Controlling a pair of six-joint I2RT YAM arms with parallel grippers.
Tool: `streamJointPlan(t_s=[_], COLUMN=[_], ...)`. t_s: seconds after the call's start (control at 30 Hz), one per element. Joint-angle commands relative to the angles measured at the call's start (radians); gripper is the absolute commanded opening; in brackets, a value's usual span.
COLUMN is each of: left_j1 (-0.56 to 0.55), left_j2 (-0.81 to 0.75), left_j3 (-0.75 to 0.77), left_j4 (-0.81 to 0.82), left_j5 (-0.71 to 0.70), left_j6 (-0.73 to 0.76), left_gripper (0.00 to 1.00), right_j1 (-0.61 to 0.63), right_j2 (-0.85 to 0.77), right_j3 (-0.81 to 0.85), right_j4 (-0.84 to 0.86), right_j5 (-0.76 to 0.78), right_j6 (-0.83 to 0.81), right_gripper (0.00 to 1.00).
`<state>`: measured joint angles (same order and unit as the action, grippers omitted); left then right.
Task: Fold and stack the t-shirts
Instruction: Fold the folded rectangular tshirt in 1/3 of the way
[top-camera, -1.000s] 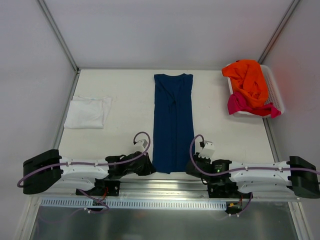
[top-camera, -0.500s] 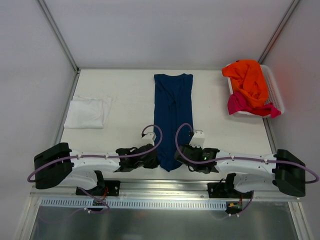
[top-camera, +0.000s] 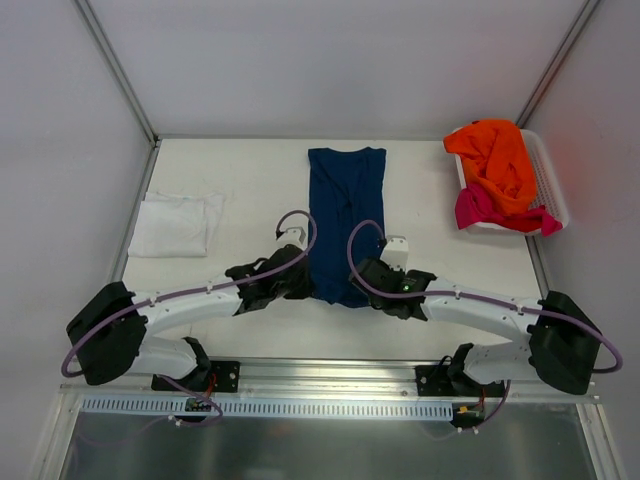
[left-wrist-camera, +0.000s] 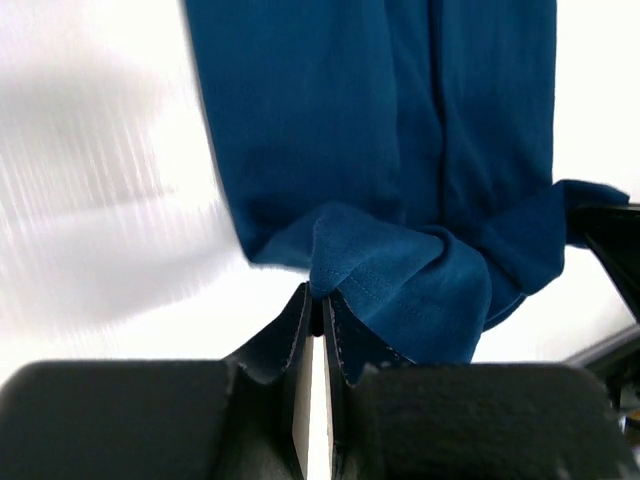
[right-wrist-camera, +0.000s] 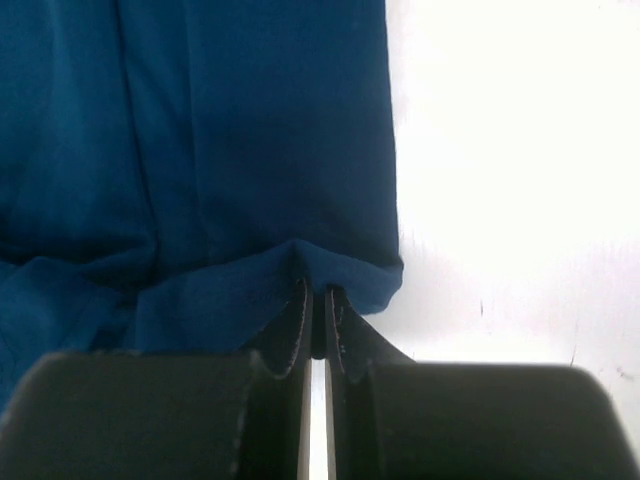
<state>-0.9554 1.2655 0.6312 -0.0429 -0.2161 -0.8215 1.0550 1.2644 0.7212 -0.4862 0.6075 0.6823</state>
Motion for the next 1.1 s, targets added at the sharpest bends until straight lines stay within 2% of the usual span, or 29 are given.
streamJointPlan(t_s=[0.0, 0.3, 0.6, 0.87, 1.07], left_j1=[0.035, 0.139, 0.253, 0.331, 0.377], left_j2=[0.073, 0.3, 0.416, 0.541, 0.629], left_j3=[0.103, 0.292, 0.412, 0.557, 0.653], left_j4=[-0.011, -0.012, -0.037, -0.097, -0.123], left_j5=[0.044, 0.129, 0.188, 0.253, 0.291], left_j6=[0.103, 0.212, 0.251, 0.285, 0.292], left_gripper=[0.0, 0.0, 0.0, 0.08, 0.08], right_j1=[-0.055, -0.174, -0.277, -0.363, -0.424], right_j2=[0.045, 0.237, 0.36, 0.449, 0.519], right_j3=[0.061, 0.205, 0.365, 0.446, 0.512], right_j4=[0.046, 0.104, 0.12, 0.126, 0.132], right_j5=[-0.024, -0.061, -0.117, -0.16, -0.201], right_j6=[-0.102, -0.248, -0.352, -0.408, -0.447], right_gripper=[0.0, 0.01, 0.01, 0.0, 0.0])
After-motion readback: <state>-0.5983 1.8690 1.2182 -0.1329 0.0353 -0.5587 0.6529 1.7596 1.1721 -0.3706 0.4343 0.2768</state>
